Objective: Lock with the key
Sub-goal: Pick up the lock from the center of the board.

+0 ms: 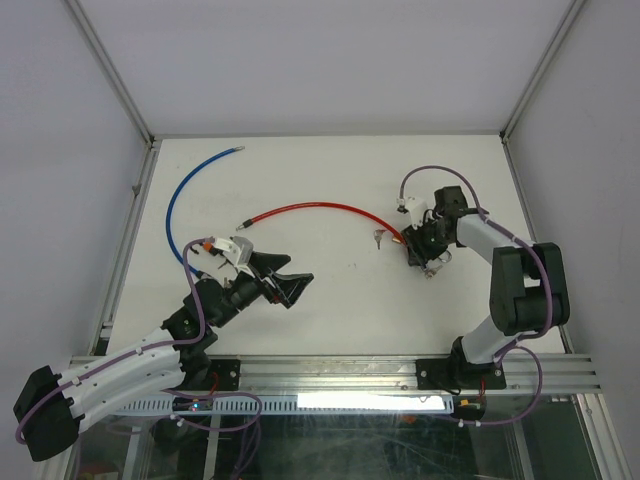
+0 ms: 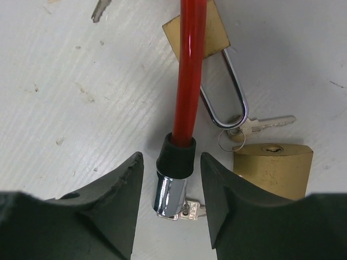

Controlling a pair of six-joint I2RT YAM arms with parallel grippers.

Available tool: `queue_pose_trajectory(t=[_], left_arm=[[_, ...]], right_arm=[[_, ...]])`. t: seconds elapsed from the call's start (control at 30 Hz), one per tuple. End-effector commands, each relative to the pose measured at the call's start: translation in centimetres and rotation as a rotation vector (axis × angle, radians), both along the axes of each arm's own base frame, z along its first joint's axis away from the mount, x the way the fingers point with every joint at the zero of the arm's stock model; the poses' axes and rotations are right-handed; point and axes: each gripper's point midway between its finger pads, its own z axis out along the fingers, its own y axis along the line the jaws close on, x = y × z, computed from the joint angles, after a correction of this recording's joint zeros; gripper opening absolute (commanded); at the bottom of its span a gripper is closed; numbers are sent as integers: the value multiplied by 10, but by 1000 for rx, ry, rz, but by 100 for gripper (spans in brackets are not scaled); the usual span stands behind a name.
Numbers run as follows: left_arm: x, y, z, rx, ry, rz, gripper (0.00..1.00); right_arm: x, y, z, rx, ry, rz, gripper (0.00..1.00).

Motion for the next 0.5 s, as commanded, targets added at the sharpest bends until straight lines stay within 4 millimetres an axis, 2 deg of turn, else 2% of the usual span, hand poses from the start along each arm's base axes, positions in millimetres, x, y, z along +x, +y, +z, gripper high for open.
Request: queue_pose_trajectory(t=[0.0, 0.23, 0.37, 0.47], left_arm=[[-2, 0, 15, -65, -27, -13, 99], [-3, -1, 15, -65, -28, -17, 99], [-3, 0, 15, -65, -28, -18, 99], [-3, 0, 16, -64, -34, -17, 99]], right_arm=[[11, -1, 2, -25, -41, -15, 48], [12, -3, 3, -36, -46, -20, 30], [13, -3, 5, -38, -50, -19, 23], [14, -2, 12, -32, -61, -9, 10]])
